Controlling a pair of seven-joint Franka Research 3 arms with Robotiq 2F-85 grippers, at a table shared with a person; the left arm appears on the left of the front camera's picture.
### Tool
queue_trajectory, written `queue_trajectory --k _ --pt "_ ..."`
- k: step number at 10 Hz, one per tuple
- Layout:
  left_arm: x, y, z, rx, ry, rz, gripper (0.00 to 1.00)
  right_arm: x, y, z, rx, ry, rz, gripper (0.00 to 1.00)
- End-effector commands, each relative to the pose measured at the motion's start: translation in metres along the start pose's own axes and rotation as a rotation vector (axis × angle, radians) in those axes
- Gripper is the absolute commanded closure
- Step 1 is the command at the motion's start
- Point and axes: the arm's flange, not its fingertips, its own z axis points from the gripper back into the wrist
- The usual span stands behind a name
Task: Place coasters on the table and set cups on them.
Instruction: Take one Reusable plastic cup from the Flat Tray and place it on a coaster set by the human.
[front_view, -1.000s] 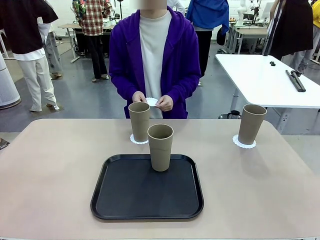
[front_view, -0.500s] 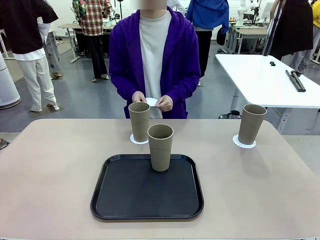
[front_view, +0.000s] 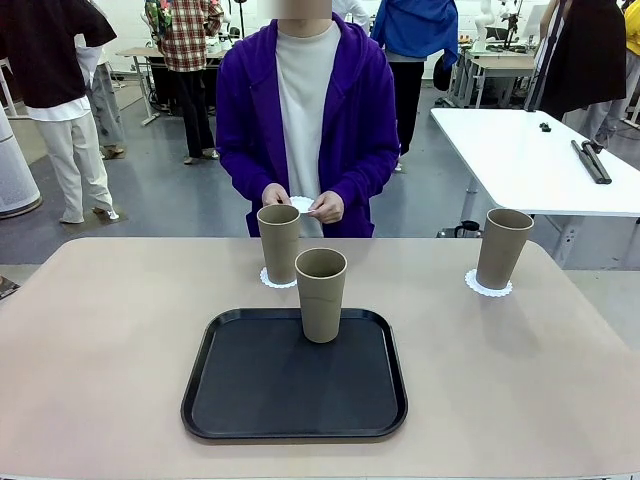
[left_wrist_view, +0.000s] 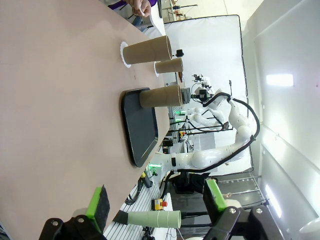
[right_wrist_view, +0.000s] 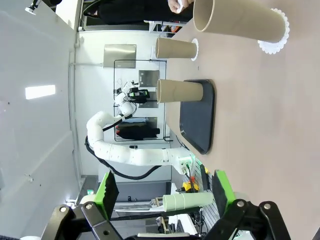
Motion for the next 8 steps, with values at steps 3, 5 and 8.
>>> queue_trajectory --k 3,5,8 --pt "-0.0002 -0.0028 0.0015 0.006 -0.002 0.003 0.0 0.0 0.0 0.0 0.0 0.0 0.0 0.0" --pt "-0.0002 -0.0028 0.0015 0.006 -0.002 0.003 0.0 0.0 0.0 0.0 0.0 0.0 0.0 0.0" --pt "-0.0002 -0.0028 0.0015 0.006 -0.002 0.003 0.0 0.0 0.0 0.0 0.0 0.0 0.0 0.0"
